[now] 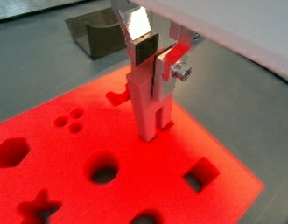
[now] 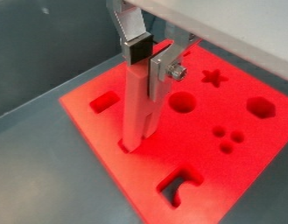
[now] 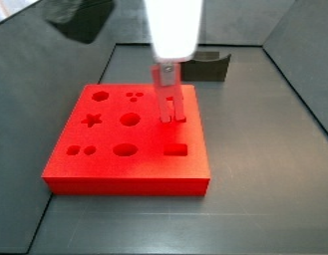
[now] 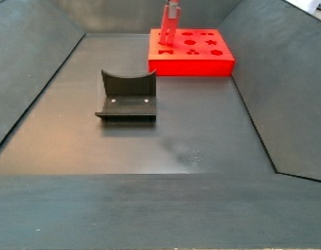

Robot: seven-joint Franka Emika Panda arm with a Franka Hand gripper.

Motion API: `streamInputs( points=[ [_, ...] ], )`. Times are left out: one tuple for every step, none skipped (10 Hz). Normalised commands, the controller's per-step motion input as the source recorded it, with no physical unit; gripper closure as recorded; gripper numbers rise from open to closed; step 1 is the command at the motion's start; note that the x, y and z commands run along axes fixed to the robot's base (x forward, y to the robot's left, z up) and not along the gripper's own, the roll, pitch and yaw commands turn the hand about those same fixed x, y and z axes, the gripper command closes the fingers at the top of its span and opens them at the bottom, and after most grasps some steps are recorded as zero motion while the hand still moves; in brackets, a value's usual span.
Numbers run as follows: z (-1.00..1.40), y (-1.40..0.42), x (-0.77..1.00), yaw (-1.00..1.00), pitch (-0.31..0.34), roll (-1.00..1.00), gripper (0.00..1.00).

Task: Pick up the double-square object. Move up. Move to above the board. Insert the double-square object.
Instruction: Insert the double-square object.

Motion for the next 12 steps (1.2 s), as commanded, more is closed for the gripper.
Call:
streamInputs(
  points=[
    [-0.32,-0.13,0.29,0.00,0.000,0.00,1.00],
    [-0.27,-0.07,0.36,0.00,0.000,0.00,1.00],
    [-0.15,-0.01,0.27,0.00,0.000,0.00,1.00],
    [0.00,0.00,0.14,0.00,0.020,0.00,1.00],
    [0.00,0.00,-0.07,0.00,0.000,0.00,1.00],
    [-0.33,-0.29,0.45,0.00,0.179,0.12,1.00],
    [-0.35,-0.28,0.67,0.00,0.270,0.15,1.00],
    [-0.34,-0.10,0.43,0.00,0.180,0.11,1.00],
    [-0.35,-0.02,0.36,0.00,0.164,0.08,1.00],
    [-0.35,-0.02,0.28,0.00,0.119,0.08,1.00],
    [-0.36,0.00,0.19,0.00,0.054,0.06,1.00],
    [-0.29,0.00,0.11,0.00,0.001,0.01,1.00]
  ],
)
